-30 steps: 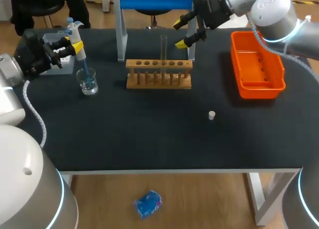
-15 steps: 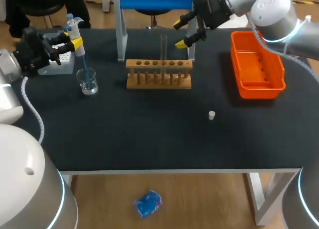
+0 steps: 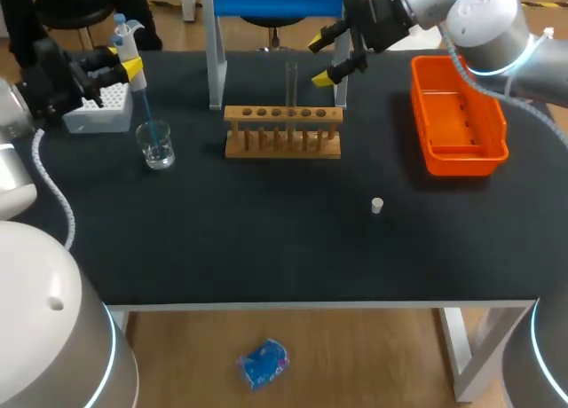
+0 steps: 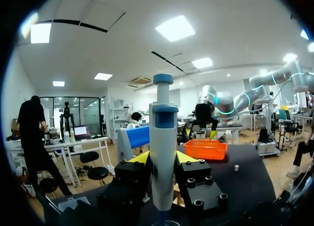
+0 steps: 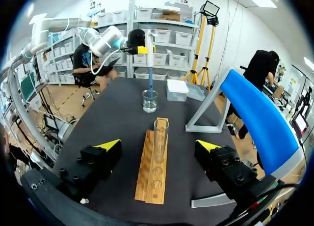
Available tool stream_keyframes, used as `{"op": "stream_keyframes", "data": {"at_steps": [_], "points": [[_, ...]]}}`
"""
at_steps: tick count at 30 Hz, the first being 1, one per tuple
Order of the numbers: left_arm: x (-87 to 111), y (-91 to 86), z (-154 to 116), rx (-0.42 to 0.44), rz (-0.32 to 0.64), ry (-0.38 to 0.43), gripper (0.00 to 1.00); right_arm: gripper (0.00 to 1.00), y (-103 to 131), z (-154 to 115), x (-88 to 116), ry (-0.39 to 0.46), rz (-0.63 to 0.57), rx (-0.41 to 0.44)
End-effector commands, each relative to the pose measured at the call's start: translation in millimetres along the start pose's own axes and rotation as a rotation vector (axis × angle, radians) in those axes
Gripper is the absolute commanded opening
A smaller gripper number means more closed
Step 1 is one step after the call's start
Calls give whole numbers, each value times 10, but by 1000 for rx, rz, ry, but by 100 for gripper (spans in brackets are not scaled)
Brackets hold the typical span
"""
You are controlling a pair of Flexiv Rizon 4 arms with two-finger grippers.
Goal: Invert the test tube, pick up the pipette, mount the tip to pipette, aspirate from beaker and dispense into the tube, eject the tip, return the pipette, and cap with the stopper.
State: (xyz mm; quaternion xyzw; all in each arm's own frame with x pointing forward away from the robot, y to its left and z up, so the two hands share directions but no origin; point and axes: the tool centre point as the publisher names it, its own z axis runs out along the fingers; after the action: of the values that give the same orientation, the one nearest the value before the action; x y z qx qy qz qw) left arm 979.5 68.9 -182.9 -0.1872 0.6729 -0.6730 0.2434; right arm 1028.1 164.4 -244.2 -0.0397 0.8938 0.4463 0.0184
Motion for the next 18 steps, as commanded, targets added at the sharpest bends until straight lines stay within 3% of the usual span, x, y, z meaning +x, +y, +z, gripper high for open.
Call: {"op": "stream_keyframes", "data": {"at_steps": [1,12,18], "points": [[12,-36,-11,-4,2,-1,0,100,0,-6,-4,2,0,2],[39,-50,-10,3,-1,0,0,100,0,-6,-4,2,0,2],[36,-211,-8,0,16,5,0,100,0,-6,-4,2,0,2]]}}
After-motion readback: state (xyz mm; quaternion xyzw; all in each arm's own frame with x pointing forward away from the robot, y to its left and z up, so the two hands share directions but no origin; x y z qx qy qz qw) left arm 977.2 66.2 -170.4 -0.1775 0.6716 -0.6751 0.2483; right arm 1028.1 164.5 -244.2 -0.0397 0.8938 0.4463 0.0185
